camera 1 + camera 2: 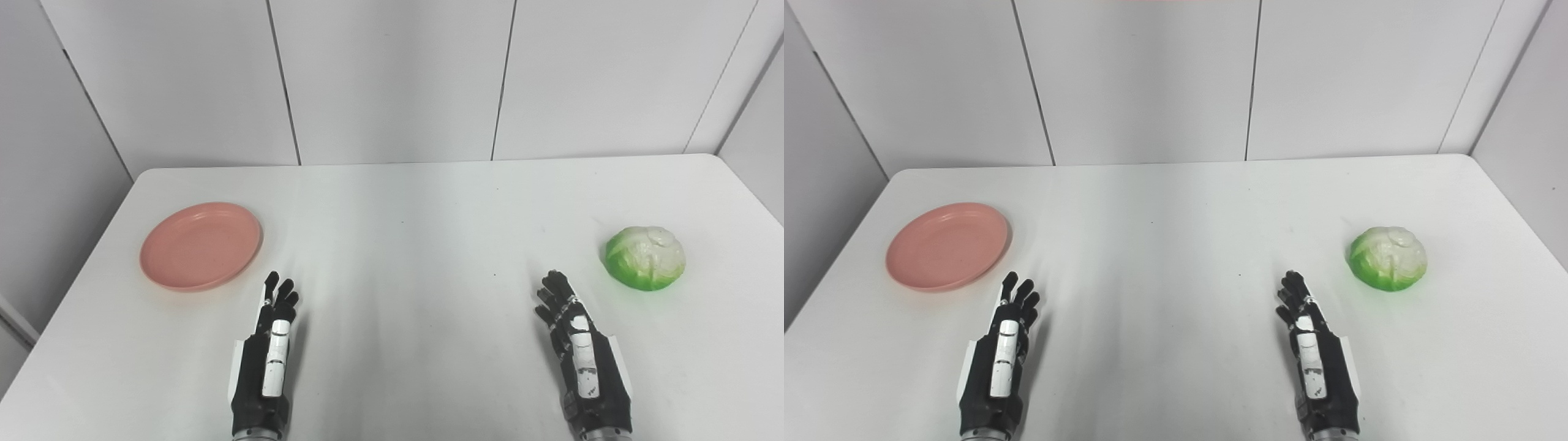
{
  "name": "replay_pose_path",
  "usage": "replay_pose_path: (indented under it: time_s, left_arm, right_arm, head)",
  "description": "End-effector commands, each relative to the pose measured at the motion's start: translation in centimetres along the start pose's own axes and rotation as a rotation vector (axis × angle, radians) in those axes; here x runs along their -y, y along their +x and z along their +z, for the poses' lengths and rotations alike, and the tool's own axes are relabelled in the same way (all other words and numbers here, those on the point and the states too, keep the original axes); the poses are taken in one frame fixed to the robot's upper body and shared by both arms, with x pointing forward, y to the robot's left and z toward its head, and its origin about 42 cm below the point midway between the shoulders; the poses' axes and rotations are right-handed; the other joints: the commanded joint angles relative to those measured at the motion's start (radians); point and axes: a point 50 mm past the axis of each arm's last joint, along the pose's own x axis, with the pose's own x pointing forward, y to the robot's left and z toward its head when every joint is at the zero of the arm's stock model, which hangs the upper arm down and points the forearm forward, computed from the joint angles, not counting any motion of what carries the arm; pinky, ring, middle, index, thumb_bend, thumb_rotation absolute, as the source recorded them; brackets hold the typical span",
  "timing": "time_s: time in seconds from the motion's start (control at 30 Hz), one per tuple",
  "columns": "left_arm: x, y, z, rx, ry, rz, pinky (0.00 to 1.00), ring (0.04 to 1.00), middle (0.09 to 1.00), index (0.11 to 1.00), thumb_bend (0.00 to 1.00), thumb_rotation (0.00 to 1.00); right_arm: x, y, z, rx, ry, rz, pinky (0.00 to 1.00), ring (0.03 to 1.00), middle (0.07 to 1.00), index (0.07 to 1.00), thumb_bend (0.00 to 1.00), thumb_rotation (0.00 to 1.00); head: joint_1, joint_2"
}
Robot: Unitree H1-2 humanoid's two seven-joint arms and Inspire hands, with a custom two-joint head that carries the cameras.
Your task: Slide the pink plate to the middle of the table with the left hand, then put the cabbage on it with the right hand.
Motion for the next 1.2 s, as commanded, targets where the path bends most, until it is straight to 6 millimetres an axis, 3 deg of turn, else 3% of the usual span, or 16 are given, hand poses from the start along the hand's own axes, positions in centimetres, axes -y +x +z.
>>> replay_pose_path:
  time_s: [0.0,0.83,1.17]
  left_arm:
    - [-1.2,-1.3,0.4,0.025,0.025,0.001,0.98,0.953,0.963,0.975,0.67,0.91]
    - [-1.1,-1.6,0.3,0.015,0.028,-0.015,0.95,0.932,0.938,0.962,0.69,0.89]
    - [-0.4,-1.9,-1.3,0.007,0.031,-0.024,0.95,0.933,0.939,0.958,0.66,0.9]
  right_arm:
    - [0.9,-1.6,-0.2,-0.032,-0.021,0.0,0.94,0.926,0.926,0.901,0.85,0.94]
    - [0.9,-1.9,0.1,-0.037,-0.023,0.003,0.94,0.924,0.929,0.893,0.84,0.95]
    - [2.0,-2.4,-1.3,-0.045,-0.023,0.006,0.95,0.932,0.937,0.896,0.82,0.97]
  head:
    - [0.001,0.0]
    - [0.011,-0.011]
    - [0.105,-0.127]
